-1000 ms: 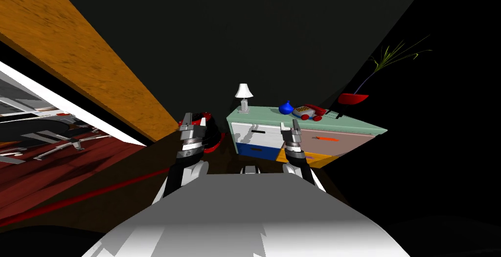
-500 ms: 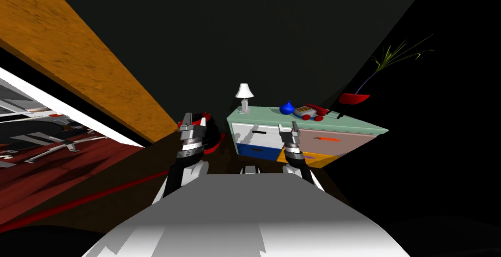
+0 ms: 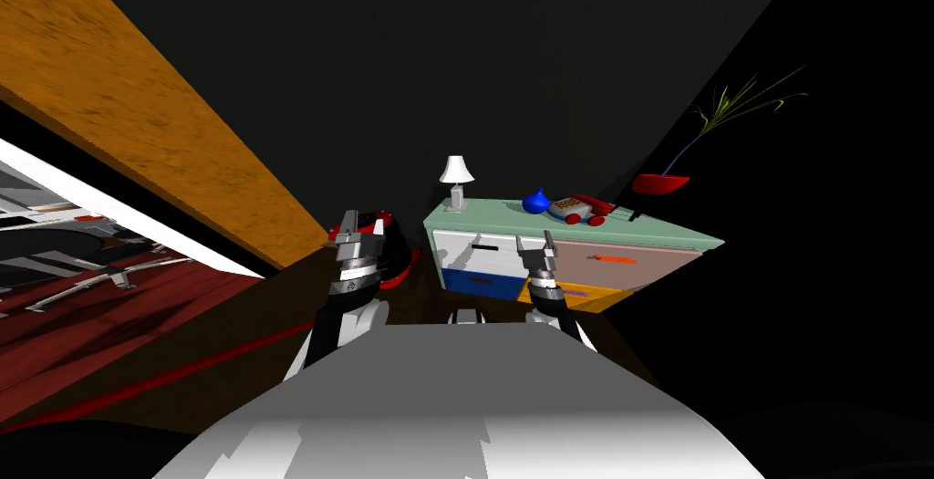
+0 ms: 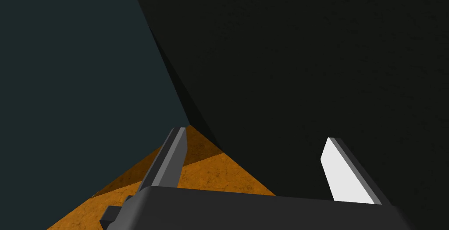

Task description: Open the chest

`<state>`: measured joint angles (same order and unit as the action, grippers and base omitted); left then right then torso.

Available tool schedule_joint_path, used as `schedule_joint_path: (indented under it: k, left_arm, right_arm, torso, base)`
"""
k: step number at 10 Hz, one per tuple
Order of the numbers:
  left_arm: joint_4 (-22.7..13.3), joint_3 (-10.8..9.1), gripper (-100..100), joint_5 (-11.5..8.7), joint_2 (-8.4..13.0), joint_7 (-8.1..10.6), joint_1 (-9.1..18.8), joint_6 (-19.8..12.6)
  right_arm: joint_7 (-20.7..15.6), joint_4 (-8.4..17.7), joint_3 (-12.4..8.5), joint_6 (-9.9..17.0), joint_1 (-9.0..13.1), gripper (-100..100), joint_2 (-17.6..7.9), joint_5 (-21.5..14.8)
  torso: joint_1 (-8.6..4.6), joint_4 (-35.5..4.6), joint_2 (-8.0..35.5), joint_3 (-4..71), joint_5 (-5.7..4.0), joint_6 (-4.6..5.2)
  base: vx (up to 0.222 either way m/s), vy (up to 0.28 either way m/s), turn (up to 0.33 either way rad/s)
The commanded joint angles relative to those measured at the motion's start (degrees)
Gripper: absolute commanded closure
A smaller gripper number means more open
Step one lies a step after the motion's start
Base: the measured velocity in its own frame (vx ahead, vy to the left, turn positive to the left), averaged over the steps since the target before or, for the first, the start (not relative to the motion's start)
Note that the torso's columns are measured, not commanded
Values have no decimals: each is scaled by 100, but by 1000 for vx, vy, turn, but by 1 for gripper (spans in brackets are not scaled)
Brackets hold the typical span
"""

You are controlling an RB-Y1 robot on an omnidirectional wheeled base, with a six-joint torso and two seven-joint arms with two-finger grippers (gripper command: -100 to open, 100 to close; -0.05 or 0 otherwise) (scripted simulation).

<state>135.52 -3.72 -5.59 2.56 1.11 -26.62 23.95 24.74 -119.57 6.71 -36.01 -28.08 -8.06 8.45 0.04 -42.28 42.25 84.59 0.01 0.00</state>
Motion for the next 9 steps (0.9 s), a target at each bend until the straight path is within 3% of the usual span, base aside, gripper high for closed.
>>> schedule_joint_path:
  k: [1, 4, 9]
  left_arm:
    - [0, 0, 0, 0, 0, 0, 0, 0]
    - [0, 0, 0, 0, 0, 0, 0, 0]
    - [0, 0, 0, 0, 0, 0, 0, 0]
  right_arm:
    - [334, 58, 13, -6, 16, -100, -19, 71]
    - [874, 291, 144, -84, -4, -100, -48, 341]
    - [1556, 418, 217, -124, -8, -100, -56, 483]
  torso:
    - [-4, -1, 3, -1, 0, -1]
    - [-3, -1, 2, -1, 0, -1]
    - [-2, -1, 3, -2, 0, -1]
  base:
    - [7, 15, 4]
    - [22, 33, -29]
    - [16, 26, -14]
